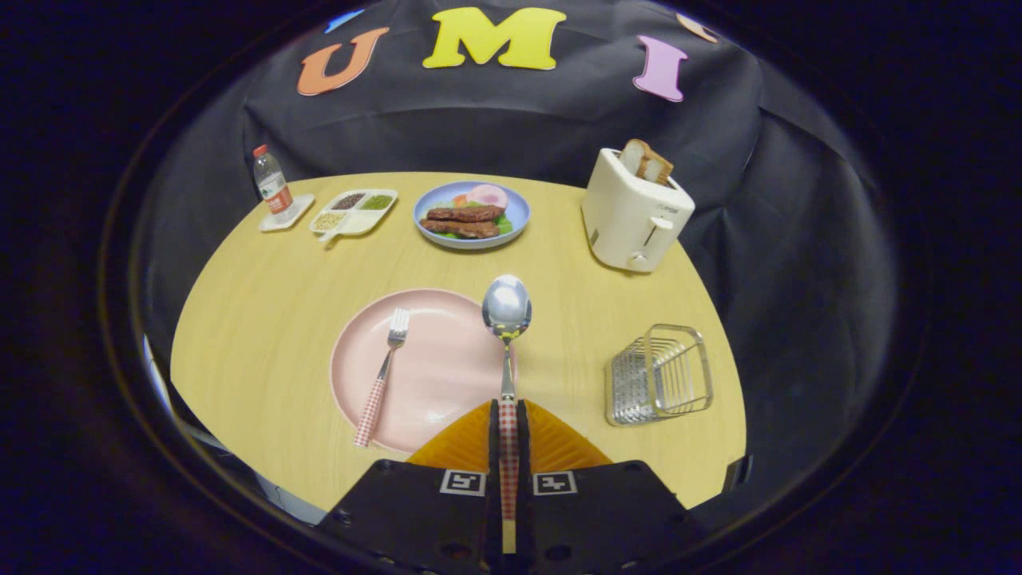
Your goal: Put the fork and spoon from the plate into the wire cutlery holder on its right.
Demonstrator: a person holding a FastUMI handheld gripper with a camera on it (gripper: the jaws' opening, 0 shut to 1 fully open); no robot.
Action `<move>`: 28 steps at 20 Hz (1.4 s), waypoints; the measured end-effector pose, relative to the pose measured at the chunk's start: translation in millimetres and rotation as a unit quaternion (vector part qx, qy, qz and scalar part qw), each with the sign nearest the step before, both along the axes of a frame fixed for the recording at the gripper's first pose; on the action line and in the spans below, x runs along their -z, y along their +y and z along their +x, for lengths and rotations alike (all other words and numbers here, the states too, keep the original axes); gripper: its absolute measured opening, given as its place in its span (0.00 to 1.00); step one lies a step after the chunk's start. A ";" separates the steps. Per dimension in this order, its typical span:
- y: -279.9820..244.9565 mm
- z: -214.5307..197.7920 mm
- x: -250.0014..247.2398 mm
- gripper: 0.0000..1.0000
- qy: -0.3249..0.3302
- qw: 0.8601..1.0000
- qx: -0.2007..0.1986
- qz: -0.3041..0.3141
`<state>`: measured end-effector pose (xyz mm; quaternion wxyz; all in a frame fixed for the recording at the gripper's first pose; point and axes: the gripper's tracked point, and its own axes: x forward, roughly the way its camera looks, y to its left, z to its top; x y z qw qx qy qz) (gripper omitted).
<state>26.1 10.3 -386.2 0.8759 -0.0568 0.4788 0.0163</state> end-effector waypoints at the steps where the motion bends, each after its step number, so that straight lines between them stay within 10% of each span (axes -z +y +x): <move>1: -11.2 0.2 -7.4 0.07 -0.002 1.000 0.005 -0.002; 14: -148.2 24.1 -41.1 0.08 0.058 0.997 0.041 -0.012; 28: -149.1 17.4 -39.8 0.08 0.159 0.986 0.010 0.037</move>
